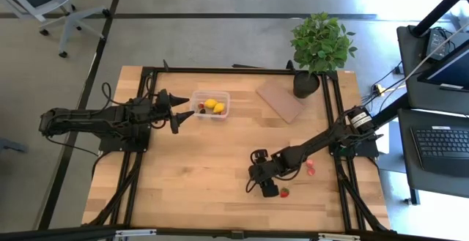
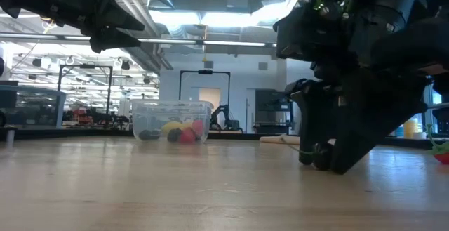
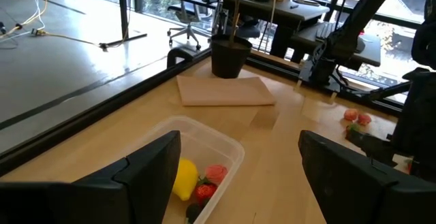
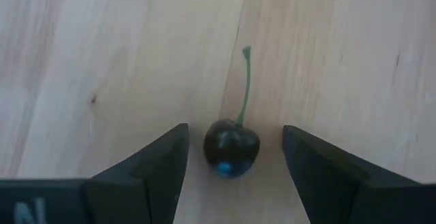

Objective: Pick and placing Produce into tupperware
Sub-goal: Put the black cherry into the transparent bin

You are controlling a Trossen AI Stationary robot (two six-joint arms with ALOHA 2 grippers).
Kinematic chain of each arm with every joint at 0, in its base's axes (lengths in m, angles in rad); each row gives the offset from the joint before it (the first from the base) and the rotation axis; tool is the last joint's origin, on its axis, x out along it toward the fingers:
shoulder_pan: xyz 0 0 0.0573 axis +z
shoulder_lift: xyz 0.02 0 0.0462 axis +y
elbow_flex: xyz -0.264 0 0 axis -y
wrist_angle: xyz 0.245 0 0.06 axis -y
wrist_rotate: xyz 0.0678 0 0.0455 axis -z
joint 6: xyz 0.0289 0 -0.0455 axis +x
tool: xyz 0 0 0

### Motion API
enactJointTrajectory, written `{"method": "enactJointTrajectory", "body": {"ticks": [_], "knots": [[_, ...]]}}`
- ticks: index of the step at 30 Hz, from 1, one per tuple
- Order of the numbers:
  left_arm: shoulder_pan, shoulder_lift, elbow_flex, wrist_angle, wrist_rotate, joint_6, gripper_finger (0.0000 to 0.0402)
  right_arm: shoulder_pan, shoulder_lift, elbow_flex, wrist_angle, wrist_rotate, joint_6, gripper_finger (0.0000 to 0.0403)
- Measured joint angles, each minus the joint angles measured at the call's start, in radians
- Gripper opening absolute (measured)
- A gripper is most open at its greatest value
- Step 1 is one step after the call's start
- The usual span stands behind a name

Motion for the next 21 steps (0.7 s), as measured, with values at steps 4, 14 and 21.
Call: {"method": "enactJointTrajectory", "body": {"ticks": [4, 14, 21], "knots": [[0.0, 0.0, 0.0, 0.0, 0.0, 0.0, 0.0291, -0.001, 0.001, 0.0, -0.001, 0.0, 0.0, 0.0221], [0.0, 0.0, 0.0, 0.0, 0.0, -0.001, 0.0291, -0.003, 0.002, 0.0, 0.0, -0.002, -0.001, 0.0113], [0.0, 0.0, 0.0, 0.0, 0.0, -0.001, 0.0291, -0.05, -0.018, 0.029, -0.073, -0.024, -0.006, 0.0113]]}}
